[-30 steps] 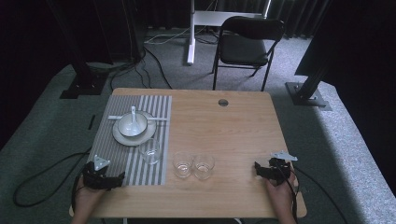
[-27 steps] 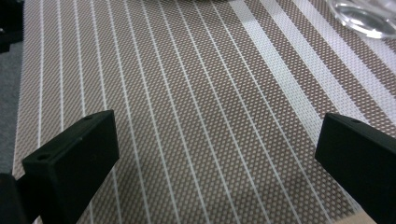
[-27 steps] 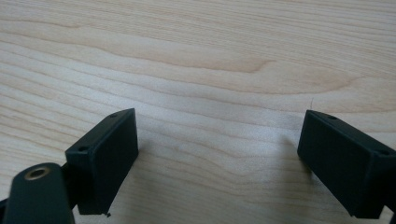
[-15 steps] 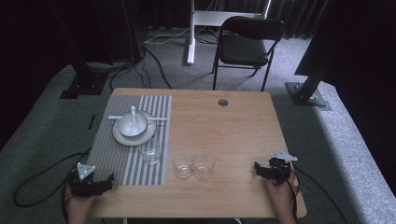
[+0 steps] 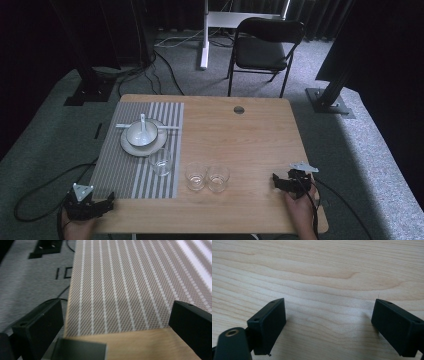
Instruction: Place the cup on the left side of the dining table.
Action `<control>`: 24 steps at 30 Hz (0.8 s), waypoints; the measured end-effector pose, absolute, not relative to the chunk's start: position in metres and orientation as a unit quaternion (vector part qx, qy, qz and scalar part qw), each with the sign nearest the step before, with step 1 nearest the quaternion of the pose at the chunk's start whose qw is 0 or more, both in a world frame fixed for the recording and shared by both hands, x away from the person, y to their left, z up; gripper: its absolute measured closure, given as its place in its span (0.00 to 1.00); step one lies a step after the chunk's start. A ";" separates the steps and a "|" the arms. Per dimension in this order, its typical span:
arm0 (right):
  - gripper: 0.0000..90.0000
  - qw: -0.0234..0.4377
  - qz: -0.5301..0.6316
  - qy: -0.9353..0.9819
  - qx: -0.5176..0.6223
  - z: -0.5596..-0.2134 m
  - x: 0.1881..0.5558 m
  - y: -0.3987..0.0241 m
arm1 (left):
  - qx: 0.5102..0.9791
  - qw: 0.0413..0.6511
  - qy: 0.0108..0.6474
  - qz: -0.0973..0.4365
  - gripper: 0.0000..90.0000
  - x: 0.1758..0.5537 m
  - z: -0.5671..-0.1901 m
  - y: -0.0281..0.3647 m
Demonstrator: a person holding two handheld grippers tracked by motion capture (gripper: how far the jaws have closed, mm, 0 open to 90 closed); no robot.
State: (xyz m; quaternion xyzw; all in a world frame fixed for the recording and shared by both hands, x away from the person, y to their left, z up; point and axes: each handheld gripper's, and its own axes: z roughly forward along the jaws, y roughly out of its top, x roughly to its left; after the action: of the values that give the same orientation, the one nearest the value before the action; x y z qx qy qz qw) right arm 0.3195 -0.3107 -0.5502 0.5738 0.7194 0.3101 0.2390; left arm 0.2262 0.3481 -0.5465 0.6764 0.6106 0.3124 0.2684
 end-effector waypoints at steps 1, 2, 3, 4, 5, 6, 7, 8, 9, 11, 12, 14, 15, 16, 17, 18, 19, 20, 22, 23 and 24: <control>0.13 0.239 0.310 0.719 0.574 -0.550 0.319 -0.311 | 0.678 0.264 0.610 0.314 0.00 0.225 -0.547 0.349; 0.13 0.239 0.310 0.719 0.574 -0.550 0.320 -0.311 | 0.677 0.263 0.611 0.316 0.00 0.224 -0.547 0.349; 0.13 0.239 0.310 0.719 0.574 -0.550 0.320 -0.311 | 0.673 0.262 0.613 0.319 0.00 0.223 -0.547 0.350; 0.13 0.239 0.310 0.719 0.574 -0.550 0.320 -0.311 | 0.670 0.265 0.615 0.320 0.00 0.222 -0.546 0.350; 0.13 0.239 0.310 0.719 0.574 -0.550 0.320 -0.311 | 0.667 0.268 0.616 0.321 0.00 0.221 -0.546 0.350; 0.13 0.239 0.310 0.719 0.574 -0.550 0.320 -0.311 | 0.666 0.268 0.617 0.322 0.00 0.220 -0.545 0.349; 0.13 0.239 0.310 0.719 0.574 -0.550 0.320 -0.311 | 0.665 0.267 0.618 0.322 0.00 0.219 -0.545 0.349; 0.13 0.239 0.310 0.719 0.574 -0.550 0.320 -0.311 | 0.665 0.267 0.618 0.322 0.00 0.219 -0.545 0.349; 0.13 0.239 0.310 0.719 0.574 -0.550 0.320 -0.311 | 0.664 0.267 0.619 0.323 0.00 0.217 -0.545 0.348; 0.13 0.239 0.310 0.719 0.574 -0.550 0.320 -0.311 | 0.663 0.262 0.619 0.329 0.00 0.213 -0.546 0.346; 0.13 0.239 0.310 0.719 0.574 -0.550 0.319 -0.311 | 0.663 0.252 0.621 0.335 0.00 0.212 -0.547 0.345; 0.13 0.239 0.310 0.719 0.574 -0.550 0.319 -0.311 | 0.665 0.244 0.618 0.341 0.00 0.212 -0.548 0.344; 0.13 0.239 0.310 0.719 0.574 -0.550 0.319 -0.311 | 0.664 0.243 0.620 0.341 0.00 0.212 -0.548 0.344; 0.13 0.239 0.310 0.719 0.574 -0.550 0.319 -0.311 | 0.660 0.245 0.624 0.340 0.00 0.212 -0.548 0.344; 0.13 0.239 0.310 0.719 0.574 -0.550 0.319 -0.311 | 0.659 0.248 0.625 0.337 0.00 0.211 -0.548 0.344; 0.13 0.239 0.310 0.719 0.575 -0.550 0.319 -0.311 | 0.657 0.249 0.627 0.336 0.00 0.211 -0.548 0.344; 0.13 0.240 0.310 0.719 0.575 -0.550 0.319 -0.311 | 0.656 0.252 0.628 0.335 0.00 0.212 -0.547 0.344; 0.13 0.240 0.310 0.719 0.575 -0.550 0.319 -0.311 | 0.655 0.254 0.629 0.331 0.00 0.212 -0.547 0.344; 0.13 0.240 0.310 0.719 0.575 -0.550 0.319 -0.311 | 0.655 0.257 0.630 0.329 0.00 0.212 -0.547 0.344; 0.13 0.240 0.310 0.719 0.575 -0.550 0.319 -0.311 | 0.655 0.258 0.630 0.327 0.00 0.212 -0.547 0.345; 0.13 0.240 0.310 0.718 0.575 -0.550 0.319 -0.311 | 0.655 0.260 0.631 0.324 0.00 0.213 -0.547 0.345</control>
State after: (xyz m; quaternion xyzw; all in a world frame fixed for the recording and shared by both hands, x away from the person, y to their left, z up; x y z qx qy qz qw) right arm 0.3193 -0.3106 -0.5501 0.5748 0.7185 0.3098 0.2395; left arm 0.2126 0.3447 -0.5475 0.6553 0.6309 0.3242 0.2597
